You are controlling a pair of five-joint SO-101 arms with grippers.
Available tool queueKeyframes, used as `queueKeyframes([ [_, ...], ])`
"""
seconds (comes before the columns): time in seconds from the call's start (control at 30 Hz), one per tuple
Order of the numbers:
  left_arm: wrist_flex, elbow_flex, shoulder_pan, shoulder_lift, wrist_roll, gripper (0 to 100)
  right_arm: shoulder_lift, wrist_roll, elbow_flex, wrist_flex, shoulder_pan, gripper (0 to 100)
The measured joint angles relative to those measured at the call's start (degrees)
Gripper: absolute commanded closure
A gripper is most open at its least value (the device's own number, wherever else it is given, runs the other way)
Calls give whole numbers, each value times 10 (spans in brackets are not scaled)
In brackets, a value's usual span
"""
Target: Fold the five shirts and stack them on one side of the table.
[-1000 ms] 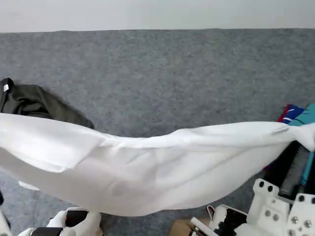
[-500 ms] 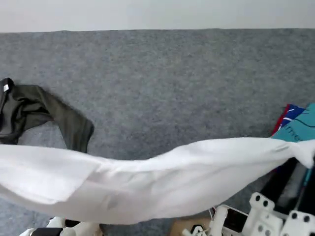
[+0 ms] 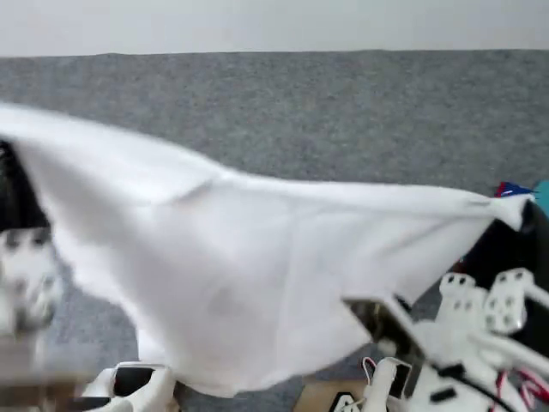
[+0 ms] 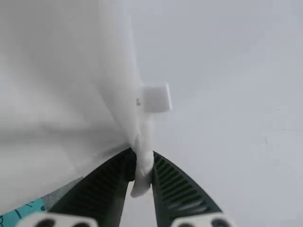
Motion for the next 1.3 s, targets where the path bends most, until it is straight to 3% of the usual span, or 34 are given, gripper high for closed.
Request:
queueKeyframes([
  [0.17, -1, 201, 1, 2, 0, 997, 1, 1, 122, -72, 0, 987],
  [0.27, -44, 337, 2, 8, 0, 997, 2, 1, 197, -124, -1, 987],
  [0.5, -242, 600, 2, 9, 0, 997, 10, 30, 360, -258, -48, 987],
  [0.77, -467, 796, 2, 10, 0, 997, 11, 56, 524, -425, -90, 987],
  [0.97, -594, 872, 2, 27, 2, 997, 13, 69, 566, -482, -114, 987],
  [1.3, -610, 773, 2, 151, 58, 997, 238, -27, 389, -454, -115, 987],
])
